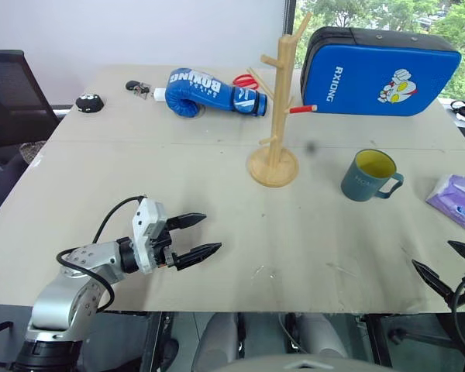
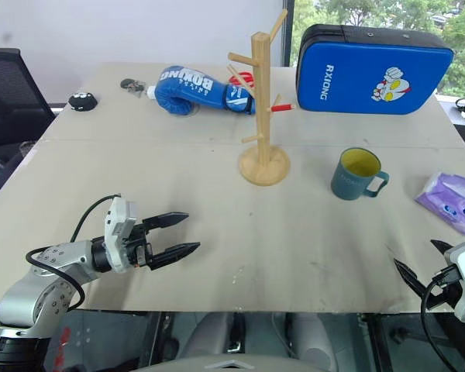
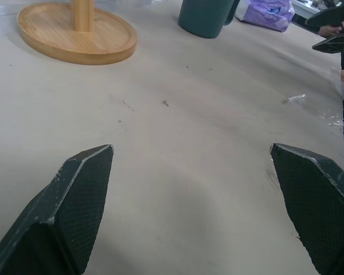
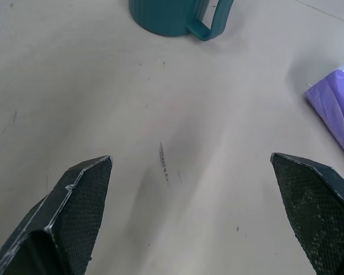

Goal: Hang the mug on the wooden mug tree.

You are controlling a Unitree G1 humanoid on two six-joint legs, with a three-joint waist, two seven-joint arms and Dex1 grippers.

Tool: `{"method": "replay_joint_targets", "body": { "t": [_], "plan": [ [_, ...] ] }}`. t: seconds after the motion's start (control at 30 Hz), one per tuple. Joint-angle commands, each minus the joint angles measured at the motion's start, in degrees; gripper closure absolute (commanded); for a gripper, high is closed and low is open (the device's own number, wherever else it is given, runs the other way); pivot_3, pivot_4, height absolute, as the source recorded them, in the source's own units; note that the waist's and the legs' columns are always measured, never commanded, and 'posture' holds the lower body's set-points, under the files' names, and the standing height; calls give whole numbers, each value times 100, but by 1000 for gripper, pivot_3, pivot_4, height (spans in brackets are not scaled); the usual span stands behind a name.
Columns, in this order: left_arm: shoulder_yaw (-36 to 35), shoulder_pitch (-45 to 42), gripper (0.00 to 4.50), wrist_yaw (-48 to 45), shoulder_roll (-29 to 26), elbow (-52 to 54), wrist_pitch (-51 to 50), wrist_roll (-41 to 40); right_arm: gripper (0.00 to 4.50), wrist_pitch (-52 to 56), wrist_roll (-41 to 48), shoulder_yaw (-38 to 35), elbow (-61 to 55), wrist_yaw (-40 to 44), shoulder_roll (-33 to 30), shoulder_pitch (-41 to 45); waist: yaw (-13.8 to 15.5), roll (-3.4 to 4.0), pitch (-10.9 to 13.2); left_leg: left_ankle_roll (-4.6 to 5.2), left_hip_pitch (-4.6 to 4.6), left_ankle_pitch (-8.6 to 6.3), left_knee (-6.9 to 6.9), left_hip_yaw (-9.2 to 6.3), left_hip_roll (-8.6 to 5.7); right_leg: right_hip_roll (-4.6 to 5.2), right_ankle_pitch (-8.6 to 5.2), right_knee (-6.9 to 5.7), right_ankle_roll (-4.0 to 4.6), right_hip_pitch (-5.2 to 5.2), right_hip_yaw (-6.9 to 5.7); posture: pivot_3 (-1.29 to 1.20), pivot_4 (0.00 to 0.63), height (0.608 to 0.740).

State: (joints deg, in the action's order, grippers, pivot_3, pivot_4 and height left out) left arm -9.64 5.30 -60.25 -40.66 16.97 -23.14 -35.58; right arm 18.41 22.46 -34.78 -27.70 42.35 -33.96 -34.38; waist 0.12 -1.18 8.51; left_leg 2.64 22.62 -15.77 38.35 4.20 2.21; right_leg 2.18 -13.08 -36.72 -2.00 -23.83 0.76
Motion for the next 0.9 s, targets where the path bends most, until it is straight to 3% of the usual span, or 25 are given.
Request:
{"method": "replay_joint_targets", "body": {
  "t": [0.03,0.1,0.3,0.43,0.6,0.9],
  "plan": [
    [-89,-250,0,-47,-57,363,-118,-303,8,25,12,46,-106,-351,98,386,14,0,0,0,0,0,0,0,0,-1,0,0,0,0,0,0,150,740],
    [-78,-532,0,-164,-75,615,-263,-638,8,434,32,312,-269,-1041,341,997,4,-21,13,0,-1,0,3,0,1,-6,-2,-1,-5,0,-4,0,150,740],
    [53,-867,0,-517,-191,918,-240,-799,8,1350,-289,795,-360,-2423,868,2144,-15,9,-1,-1,-11,2,7,7,-1,-10,6,-9,7,4,2,0,150,740],
    [155,-976,0,-409,-138,1014,-315,-835,8,1518,-468,1164,-128,-2756,1028,2665,-16,9,0,-1,5,2,4,5,-2,-21,5,-8,7,-10,0,0,150,740],
    [176,-993,0,-332,-111,1108,-337,-832,2309,1639,-561,1453,182,-2878,1049,3127,-31,9,1,0,9,1,4,9,-5,-23,2,-3,0,-10,4,0,150,740],
    [35,-854,0,-49,-89,1331,-413,-898,2309,1455,-765,1686,928,-2887,1014,3648,-75,9,1,1,5,1,5,6,-5,-25,3,-9,0,-8,3,0,150,740]
  ]
}}
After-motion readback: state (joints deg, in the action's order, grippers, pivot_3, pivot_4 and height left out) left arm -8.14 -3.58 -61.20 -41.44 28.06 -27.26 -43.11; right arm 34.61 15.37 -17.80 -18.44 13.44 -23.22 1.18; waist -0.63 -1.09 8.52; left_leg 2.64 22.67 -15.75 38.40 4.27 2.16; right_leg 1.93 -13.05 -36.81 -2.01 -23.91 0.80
